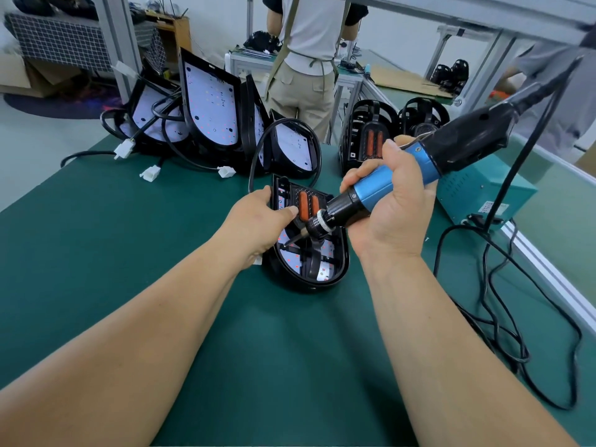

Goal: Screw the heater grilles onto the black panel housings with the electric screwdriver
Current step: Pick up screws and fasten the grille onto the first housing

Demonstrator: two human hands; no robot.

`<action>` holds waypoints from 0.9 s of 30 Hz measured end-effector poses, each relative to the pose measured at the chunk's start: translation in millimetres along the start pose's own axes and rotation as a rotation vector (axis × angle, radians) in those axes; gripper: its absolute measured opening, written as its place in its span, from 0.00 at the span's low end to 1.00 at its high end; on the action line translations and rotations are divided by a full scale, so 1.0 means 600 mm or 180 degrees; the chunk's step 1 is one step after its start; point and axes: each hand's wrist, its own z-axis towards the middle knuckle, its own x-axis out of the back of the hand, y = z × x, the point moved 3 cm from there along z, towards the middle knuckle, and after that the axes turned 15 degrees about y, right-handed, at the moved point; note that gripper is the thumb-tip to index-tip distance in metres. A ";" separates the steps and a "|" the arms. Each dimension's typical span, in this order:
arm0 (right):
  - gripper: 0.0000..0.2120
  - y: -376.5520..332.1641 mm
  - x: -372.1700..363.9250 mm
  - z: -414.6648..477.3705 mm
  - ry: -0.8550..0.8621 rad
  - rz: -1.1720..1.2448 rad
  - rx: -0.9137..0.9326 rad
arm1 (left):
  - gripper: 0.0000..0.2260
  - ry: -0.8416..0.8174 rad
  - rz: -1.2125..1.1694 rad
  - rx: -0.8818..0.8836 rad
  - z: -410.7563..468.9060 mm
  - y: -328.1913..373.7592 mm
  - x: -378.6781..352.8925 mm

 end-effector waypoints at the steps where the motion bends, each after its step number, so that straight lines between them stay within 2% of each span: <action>1: 0.09 -0.004 0.004 0.002 0.0141 0.0035 0.0030 | 0.26 -0.0007 -0.0004 -0.0006 0.000 0.001 0.000; 4: 0.08 -0.023 0.026 0.015 0.0619 0.0164 0.0014 | 0.22 -0.0013 0.0003 -0.0025 -0.002 0.003 -0.001; 6: 0.10 -0.034 0.049 0.025 0.0981 0.0103 -0.0210 | 0.22 0.0003 0.0049 -0.0029 -0.003 0.005 -0.001; 10: 0.17 -0.037 0.101 0.045 0.1675 -0.0210 -0.0697 | 0.14 0.0022 0.0102 -0.0084 -0.006 0.010 0.000; 13: 0.15 -0.030 0.135 0.054 0.2027 -0.0619 -0.0847 | 0.18 0.0021 0.0184 -0.0094 -0.008 0.013 0.002; 16: 0.14 -0.024 0.157 0.060 0.2328 -0.0959 -0.0992 | 0.22 0.0132 0.0601 -0.0228 -0.012 0.024 0.010; 19: 0.11 -0.023 0.166 0.062 0.2319 -0.1289 -0.1024 | 0.19 0.0311 0.1345 -0.0644 -0.015 0.039 0.018; 21: 0.11 -0.022 0.168 0.063 0.2322 -0.1323 -0.1071 | 0.24 0.0492 0.1904 -0.0780 -0.014 0.044 0.021; 23: 0.08 -0.024 0.171 0.064 0.2503 -0.1105 -0.1325 | 0.38 0.0680 0.2285 -0.0596 -0.013 0.043 0.024; 25: 0.08 -0.030 0.174 0.067 0.2571 -0.1002 -0.1430 | 0.47 0.0733 0.2049 -0.0190 -0.014 0.036 0.032; 27: 0.06 -0.038 0.182 0.071 0.2604 -0.1055 -0.1411 | 0.52 0.0665 0.1463 0.0223 -0.012 0.025 0.039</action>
